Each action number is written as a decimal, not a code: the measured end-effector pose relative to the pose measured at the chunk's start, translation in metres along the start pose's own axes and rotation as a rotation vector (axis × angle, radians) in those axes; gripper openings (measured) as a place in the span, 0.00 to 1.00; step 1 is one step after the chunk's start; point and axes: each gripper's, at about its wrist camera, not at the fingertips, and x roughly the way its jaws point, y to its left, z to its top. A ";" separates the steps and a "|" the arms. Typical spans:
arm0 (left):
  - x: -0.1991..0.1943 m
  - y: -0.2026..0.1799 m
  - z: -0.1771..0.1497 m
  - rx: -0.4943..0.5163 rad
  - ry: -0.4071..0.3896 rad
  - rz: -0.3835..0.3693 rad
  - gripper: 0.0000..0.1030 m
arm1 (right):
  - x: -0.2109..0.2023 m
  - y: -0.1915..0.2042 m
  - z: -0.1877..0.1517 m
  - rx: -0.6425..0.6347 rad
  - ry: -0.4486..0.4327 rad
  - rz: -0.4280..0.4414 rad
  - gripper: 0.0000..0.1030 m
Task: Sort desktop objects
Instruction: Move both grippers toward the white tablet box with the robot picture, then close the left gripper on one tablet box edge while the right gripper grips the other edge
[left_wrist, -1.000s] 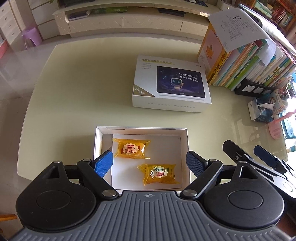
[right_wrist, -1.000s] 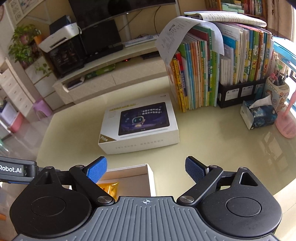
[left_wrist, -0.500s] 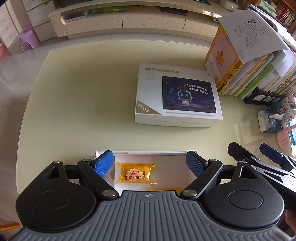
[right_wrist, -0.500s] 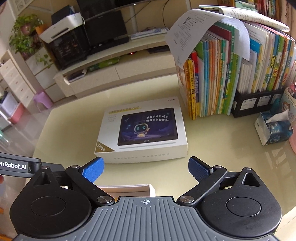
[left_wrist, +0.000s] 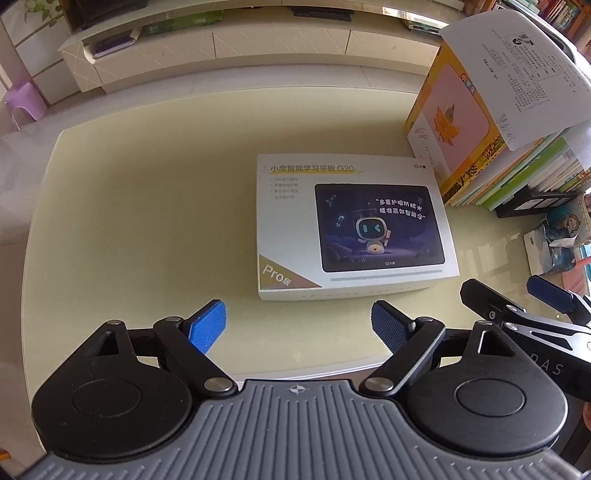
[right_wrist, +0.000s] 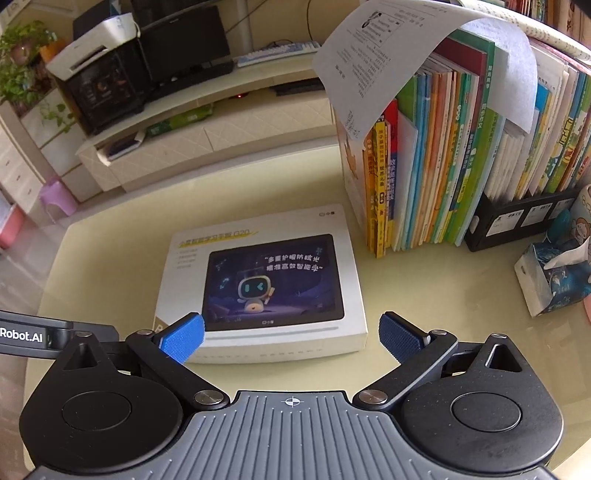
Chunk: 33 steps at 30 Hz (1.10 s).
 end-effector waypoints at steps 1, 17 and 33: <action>0.005 0.000 0.003 -0.001 0.006 -0.003 1.00 | 0.004 0.000 0.001 -0.002 0.000 -0.002 1.00; 0.072 0.016 0.040 -0.013 0.054 0.018 1.00 | 0.073 -0.014 0.024 -0.063 -0.008 -0.001 1.00; 0.142 0.029 0.065 -0.038 0.127 0.020 1.00 | 0.141 -0.041 0.042 -0.043 0.075 0.048 1.00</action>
